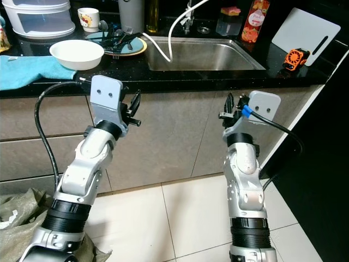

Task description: Kitchen organization

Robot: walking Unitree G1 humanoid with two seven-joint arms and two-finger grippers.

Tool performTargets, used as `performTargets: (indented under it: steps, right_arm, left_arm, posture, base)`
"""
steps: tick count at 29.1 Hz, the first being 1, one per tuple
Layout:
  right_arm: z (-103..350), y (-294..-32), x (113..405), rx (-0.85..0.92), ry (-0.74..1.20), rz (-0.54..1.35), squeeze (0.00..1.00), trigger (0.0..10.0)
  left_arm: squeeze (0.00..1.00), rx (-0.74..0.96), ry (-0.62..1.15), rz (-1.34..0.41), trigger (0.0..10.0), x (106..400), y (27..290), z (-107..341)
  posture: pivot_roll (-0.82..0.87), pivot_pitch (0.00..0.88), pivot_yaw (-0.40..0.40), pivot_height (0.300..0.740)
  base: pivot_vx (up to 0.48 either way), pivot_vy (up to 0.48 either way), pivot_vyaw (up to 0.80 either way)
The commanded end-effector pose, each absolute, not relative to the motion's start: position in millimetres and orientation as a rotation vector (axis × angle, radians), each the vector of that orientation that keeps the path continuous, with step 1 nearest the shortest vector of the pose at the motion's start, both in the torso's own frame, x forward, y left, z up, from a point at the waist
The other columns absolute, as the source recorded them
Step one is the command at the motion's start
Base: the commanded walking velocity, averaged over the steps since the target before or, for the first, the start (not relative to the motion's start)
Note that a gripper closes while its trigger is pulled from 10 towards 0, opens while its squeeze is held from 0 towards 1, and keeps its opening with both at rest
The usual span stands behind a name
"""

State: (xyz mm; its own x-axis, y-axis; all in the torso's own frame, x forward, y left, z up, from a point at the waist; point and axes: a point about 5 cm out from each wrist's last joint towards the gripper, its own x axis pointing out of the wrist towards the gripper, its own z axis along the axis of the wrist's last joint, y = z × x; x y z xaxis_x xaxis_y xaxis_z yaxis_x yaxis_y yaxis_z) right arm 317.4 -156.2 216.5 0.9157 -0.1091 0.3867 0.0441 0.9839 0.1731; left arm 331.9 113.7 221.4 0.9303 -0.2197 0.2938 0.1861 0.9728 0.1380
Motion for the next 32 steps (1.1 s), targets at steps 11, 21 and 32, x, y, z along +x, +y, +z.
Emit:
performTargets:
  steps: [11,21,32]
  right_arm:
    - [213.2,-154.9,318.0,0.159,-0.396,-0.075,0.0,10.0]
    - [215.0,-152.8,318.5,0.168,-0.403,-0.075,0.0,10.0]
    - [213.8,-150.9,319.2,0.166,-0.401,-0.061,0.0,10.0]
  left_arm:
    - [0.0,0.107,-0.326,-0.221,10.0,330.5,108.0,224.3]
    - [0.0,0.111,-0.325,-0.225,10.0,331.2,108.1,223.8]
    - [0.0,0.118,-0.332,-0.228,10.0,330.4,107.6,224.2]
  posture:
    - [0.26,0.0,-0.085,0.74]
    - [0.26,0.0,-0.088,0.74]
    - [0.26,0.0,-0.085,0.74]
  base:
    - [0.0,0.0,0.0]
    - [0.0,0.0,0.0]
    - [0.0,0.0,0.0]
